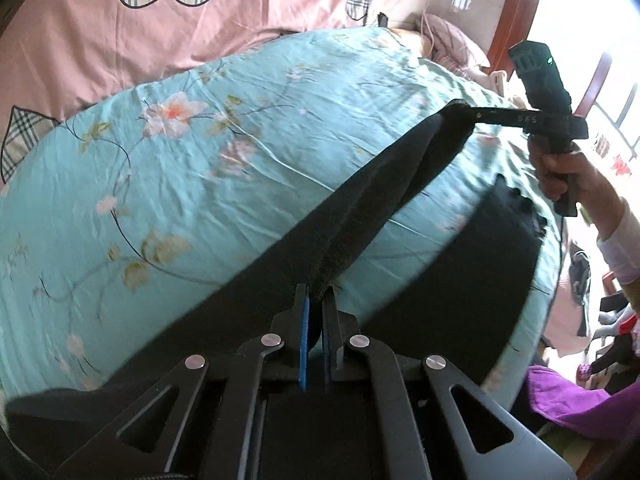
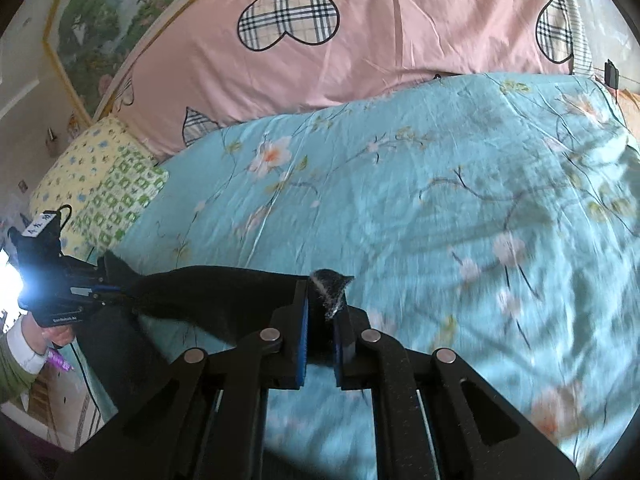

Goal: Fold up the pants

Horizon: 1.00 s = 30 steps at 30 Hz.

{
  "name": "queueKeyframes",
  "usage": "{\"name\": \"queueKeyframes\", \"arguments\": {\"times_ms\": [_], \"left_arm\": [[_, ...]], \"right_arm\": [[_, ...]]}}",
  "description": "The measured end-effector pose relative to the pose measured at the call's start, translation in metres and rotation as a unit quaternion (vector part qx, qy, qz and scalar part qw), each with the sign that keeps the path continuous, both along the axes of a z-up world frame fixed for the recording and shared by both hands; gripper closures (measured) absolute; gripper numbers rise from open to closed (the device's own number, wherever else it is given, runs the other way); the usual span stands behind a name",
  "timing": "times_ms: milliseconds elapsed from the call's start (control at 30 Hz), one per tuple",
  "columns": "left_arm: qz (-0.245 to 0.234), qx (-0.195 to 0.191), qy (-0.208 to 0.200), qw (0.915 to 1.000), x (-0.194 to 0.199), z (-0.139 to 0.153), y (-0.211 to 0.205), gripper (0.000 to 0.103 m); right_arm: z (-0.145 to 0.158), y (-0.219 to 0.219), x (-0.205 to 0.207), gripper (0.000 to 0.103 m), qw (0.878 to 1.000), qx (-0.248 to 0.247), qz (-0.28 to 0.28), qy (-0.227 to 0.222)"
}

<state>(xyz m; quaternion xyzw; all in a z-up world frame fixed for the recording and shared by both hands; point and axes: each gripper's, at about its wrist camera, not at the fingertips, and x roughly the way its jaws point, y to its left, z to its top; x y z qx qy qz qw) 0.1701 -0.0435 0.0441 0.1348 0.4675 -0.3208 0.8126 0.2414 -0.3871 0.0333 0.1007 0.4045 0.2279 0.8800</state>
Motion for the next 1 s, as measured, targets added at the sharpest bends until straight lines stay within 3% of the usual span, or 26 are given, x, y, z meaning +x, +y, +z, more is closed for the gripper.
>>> {"name": "queueKeyframes", "arguments": {"times_ms": [367,733,1000], "left_arm": [[0.007,-0.036,0.005,0.9993,-0.063,0.003,-0.005,0.100],[-0.009,-0.044,0.001,0.9990,-0.105,-0.001,-0.015,0.100],[-0.014,-0.034,0.024,0.9990,-0.119,-0.030,-0.022,0.100]], "right_arm": [[-0.001,-0.018,-0.068,0.093,0.999,0.004,0.010,-0.035],[-0.006,-0.030,-0.114,0.093,0.998,0.001,0.007,-0.057],[-0.030,-0.035,-0.134,0.093,0.999,-0.008,-0.003,-0.039]]}}
